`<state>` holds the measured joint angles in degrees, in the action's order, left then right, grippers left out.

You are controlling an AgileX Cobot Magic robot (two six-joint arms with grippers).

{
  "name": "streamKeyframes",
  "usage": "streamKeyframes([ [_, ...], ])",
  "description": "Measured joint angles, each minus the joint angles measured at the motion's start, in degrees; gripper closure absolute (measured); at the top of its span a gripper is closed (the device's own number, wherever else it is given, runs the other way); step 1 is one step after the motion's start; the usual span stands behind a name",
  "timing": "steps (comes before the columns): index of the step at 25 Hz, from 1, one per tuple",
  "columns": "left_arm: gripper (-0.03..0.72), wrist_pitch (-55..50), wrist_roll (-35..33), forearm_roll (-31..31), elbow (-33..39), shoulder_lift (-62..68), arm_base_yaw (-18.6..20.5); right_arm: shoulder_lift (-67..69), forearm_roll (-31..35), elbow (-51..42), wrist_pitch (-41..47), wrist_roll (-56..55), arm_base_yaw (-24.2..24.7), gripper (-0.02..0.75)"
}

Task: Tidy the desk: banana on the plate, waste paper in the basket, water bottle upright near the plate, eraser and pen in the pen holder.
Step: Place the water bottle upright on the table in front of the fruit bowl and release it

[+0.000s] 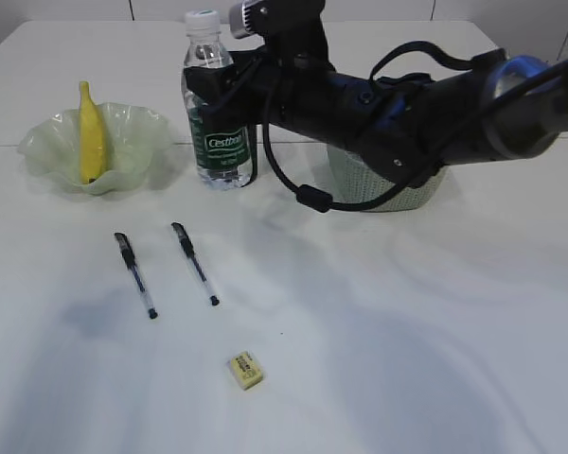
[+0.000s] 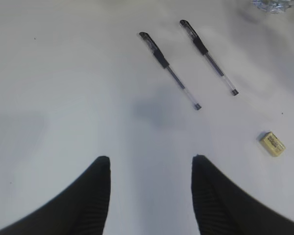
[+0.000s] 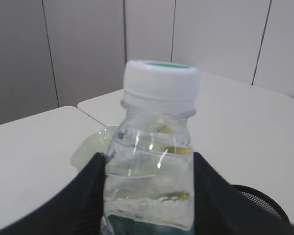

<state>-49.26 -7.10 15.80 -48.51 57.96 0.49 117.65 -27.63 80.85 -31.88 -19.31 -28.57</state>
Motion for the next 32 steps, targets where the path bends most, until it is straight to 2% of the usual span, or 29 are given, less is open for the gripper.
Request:
streamKeyframes([
  [16,0.307,0.72,0.0,0.0,0.0,0.0,0.0,14.28,-0.6,19.15,0.43,-4.48,-1.93,0.402],
  [32,0.307,0.77,0.0,0.0,0.0,0.0,0.0,21.08,-1.41,28.91,4.17,-5.98,-4.64,0.402],
])
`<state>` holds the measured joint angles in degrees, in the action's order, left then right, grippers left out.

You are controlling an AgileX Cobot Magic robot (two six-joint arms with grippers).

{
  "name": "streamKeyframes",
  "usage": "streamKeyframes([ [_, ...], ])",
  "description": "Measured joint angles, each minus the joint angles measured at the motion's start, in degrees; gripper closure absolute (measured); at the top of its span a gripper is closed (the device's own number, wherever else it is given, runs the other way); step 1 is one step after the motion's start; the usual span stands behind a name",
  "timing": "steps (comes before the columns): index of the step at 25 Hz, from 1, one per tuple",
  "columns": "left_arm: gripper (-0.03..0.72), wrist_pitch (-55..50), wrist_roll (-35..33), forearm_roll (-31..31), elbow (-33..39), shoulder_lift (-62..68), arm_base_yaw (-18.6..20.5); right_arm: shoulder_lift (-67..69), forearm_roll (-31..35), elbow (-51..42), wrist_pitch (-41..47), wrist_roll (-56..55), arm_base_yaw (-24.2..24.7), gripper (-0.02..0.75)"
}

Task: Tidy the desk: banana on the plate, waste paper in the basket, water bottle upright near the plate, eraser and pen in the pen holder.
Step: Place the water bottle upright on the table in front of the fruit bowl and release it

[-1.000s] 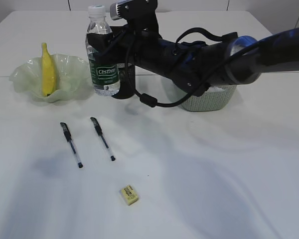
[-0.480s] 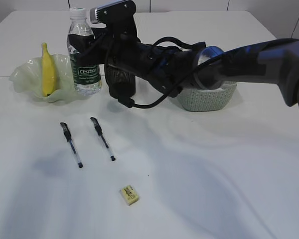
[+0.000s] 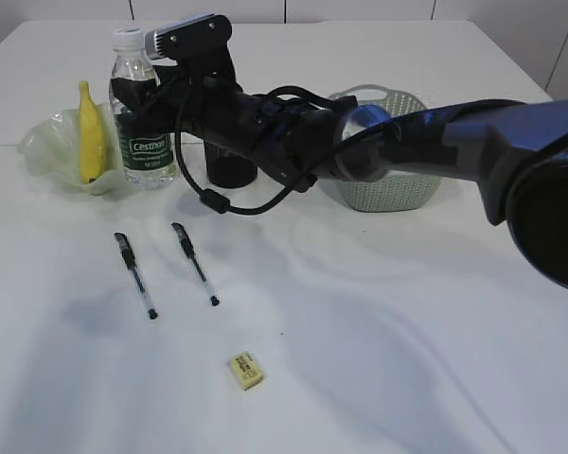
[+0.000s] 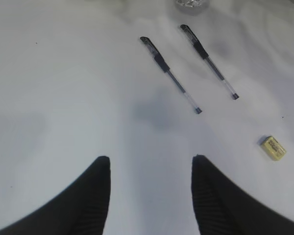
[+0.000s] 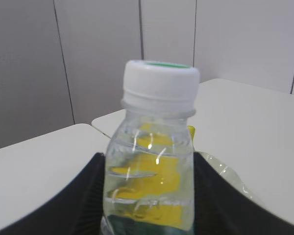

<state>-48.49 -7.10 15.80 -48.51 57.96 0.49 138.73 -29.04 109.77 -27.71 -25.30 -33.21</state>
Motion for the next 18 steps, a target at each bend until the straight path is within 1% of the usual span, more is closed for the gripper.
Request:
streamKeyframes([
  [6,0.307,0.0,0.0,0.0,0.0,0.0,0.0,2.01,0.0,1.8,0.0,0.01,-1.02,0.402],
  [18,0.307,0.0,0.0,0.0,0.0,0.0,0.0,3.21,-0.22,2.79,0.58,0.8,-1.24,0.402],
])
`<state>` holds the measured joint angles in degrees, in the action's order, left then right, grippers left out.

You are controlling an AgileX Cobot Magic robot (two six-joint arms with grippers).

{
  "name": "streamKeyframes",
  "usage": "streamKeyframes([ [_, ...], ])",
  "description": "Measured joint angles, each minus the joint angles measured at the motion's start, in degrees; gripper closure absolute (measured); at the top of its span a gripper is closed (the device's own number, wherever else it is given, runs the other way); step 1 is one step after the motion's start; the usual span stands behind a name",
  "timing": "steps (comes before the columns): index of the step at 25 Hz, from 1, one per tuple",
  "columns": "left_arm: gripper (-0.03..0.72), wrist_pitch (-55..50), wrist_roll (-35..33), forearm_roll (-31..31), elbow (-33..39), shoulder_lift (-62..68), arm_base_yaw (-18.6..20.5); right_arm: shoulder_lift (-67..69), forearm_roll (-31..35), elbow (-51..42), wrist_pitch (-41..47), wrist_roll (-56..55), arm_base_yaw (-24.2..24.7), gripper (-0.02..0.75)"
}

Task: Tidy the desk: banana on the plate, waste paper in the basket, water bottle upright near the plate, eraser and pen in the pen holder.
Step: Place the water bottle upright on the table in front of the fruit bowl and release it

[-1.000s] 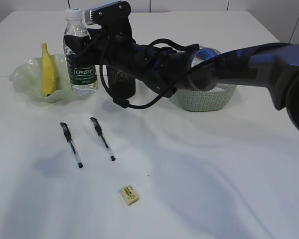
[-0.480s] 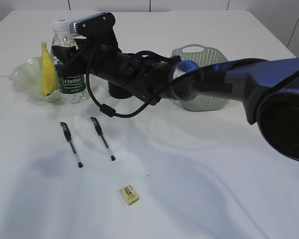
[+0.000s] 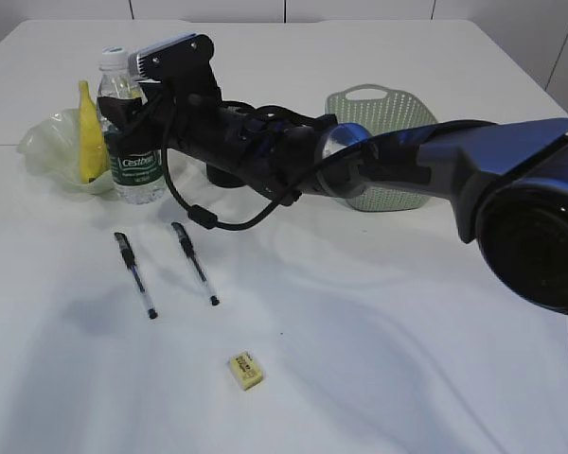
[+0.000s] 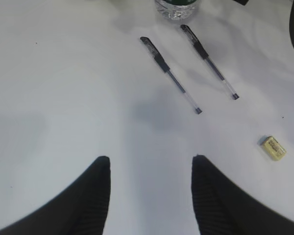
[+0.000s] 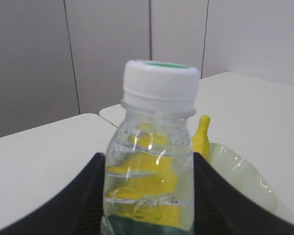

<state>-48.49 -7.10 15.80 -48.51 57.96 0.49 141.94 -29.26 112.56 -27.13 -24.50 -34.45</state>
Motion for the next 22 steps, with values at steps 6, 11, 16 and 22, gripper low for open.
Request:
streamKeyframes([
  [6,0.307,0.0,0.0,0.0,0.0,0.0,0.0,0.0,-0.22,0.0,0.2,-0.02,-0.01,0.402],
  [11,0.307,0.0,0.0,0.0,0.0,0.0,0.0,0.0,-0.22,0.0,0.32,-0.02,-0.01,0.402],
  [16,0.307,0.0,0.0,0.0,0.0,0.0,0.0,0.0,-0.22,0.0,0.54,0.09,-0.01,0.402],
  [22,0.307,0.09,0.0,0.0,0.0,0.0,0.0,0.0,-0.22,0.0,0.67,0.46,-0.01,0.402],
])
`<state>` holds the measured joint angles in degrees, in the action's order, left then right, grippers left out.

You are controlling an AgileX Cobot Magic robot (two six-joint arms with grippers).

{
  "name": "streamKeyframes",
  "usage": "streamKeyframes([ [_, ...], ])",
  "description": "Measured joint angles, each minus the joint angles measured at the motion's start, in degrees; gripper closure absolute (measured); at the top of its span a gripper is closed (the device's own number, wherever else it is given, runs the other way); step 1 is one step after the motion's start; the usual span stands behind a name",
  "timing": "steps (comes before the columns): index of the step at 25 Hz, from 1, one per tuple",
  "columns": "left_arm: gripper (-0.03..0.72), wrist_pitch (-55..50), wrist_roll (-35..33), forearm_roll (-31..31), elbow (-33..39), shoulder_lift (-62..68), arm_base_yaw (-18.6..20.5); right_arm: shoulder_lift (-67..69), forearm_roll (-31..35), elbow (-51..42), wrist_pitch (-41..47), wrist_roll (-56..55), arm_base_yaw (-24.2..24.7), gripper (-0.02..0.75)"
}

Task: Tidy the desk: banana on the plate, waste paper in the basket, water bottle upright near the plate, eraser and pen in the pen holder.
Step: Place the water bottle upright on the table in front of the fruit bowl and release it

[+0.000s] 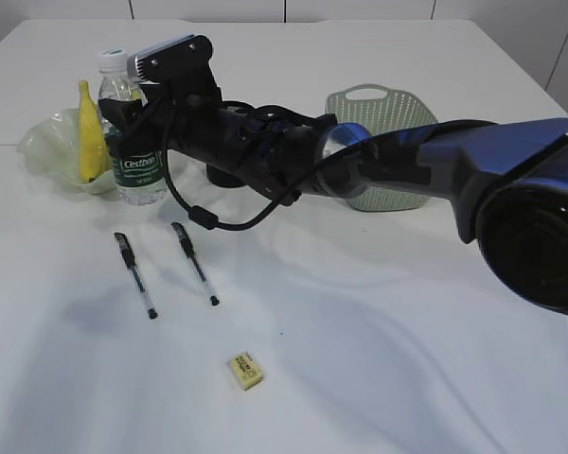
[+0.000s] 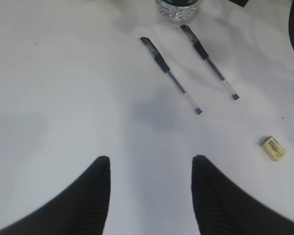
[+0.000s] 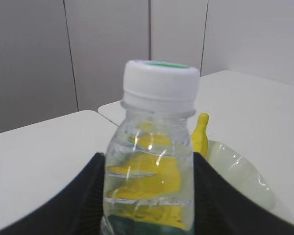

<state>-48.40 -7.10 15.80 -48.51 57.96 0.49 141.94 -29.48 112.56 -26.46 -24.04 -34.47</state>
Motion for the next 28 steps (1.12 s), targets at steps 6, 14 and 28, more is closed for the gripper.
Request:
streamKeyframes([
  [6,0.307,0.0,0.0,0.0,0.0,0.0,0.0,0.0,0.0,0.0,0.34,-0.01,0.0,0.402],
  [14,0.307,0.0,0.0,0.0,0.0,0.0,0.0,0.0,0.0,0.0,0.34,0.02,0.0,0.402],
  [28,0.307,0.0,0.1,0.0,0.0,0.0,0.0,-1.25,-1.32,0.0,3.23,-1.65,0.0,0.402],
])
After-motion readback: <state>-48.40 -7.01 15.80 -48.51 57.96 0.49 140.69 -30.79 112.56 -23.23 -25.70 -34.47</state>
